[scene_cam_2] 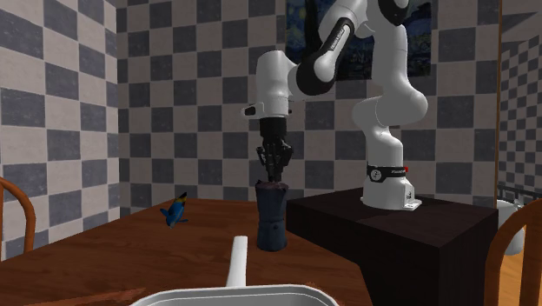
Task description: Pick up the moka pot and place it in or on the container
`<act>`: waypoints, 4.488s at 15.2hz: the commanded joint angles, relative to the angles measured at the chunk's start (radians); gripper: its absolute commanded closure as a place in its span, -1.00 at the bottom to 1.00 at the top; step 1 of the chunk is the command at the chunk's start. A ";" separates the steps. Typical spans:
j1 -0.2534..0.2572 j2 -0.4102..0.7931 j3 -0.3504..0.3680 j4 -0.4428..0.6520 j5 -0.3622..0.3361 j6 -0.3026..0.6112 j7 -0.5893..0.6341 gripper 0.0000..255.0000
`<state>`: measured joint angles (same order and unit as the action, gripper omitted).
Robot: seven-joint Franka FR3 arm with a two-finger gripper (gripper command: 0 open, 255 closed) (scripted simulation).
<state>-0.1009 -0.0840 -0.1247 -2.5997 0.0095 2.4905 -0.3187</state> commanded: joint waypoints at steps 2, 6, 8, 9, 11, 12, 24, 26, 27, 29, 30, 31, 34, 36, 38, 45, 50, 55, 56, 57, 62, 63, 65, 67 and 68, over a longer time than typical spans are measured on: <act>-0.002 -0.039 0.000 0.011 -0.008 -0.050 0.005 1.00; -0.004 -0.086 0.002 0.028 -0.016 -0.112 0.012 1.00; -0.005 -0.107 0.003 0.038 -0.019 -0.143 0.015 1.00; -0.005 -0.117 0.003 0.043 -0.021 -0.159 0.016 1.00; -0.006 -0.137 0.005 0.054 -0.023 -0.190 0.018 1.00; -0.006 -0.147 0.005 0.060 -0.024 -0.205 0.019 1.00; -0.008 -0.239 0.012 0.148 -0.032 -0.385 0.029 1.00; -0.008 -0.250 0.013 0.166 -0.033 -0.415 0.030 1.00; -0.008 -0.256 0.014 0.175 -0.033 -0.429 0.030 1.00; -0.008 -0.266 0.015 0.194 -0.033 -0.458 0.031 1.00; -0.008 -0.269 0.015 0.201 -0.033 -0.469 0.032 1.00; 0.002 -0.252 0.029 0.226 -0.026 -0.476 0.051 1.00; 0.031 -0.196 0.069 0.304 -0.006 -0.498 0.108 1.00; 0.049 -0.156 0.093 0.362 0.004 -0.515 0.145 1.00; 0.066 -0.113 0.116 0.423 0.011 -0.533 0.182 1.00; 0.121 0.058 0.186 0.676 0.016 -0.611 0.306 1.00; 0.163 0.204 0.225 0.899 0.003 -0.688 0.391 1.00; 0.214 0.380 0.252 1.181 -0.021 -0.794 0.470 1.00; 0.226 0.421 0.257 1.249 -0.027 -0.821 0.484 1.00; 0.239 0.465 0.260 1.322 -0.034 -0.850 0.499 1.00; 0.290 0.643 0.265 1.614 -0.057 -0.964 0.540 1.00; 0.289 0.635 0.265 1.588 -0.056 -0.945 0.540 1.00; 0.286 0.623 0.265 1.541 -0.055 -0.911 0.540 1.00; 0.283 0.614 0.265 1.499 -0.054 -0.878 0.539 1.00; 0.282 0.610 0.265 1.479 -0.053 -0.862 0.539 1.00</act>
<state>0.1813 0.5281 0.1404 -1.1035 -0.0439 1.6111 0.2194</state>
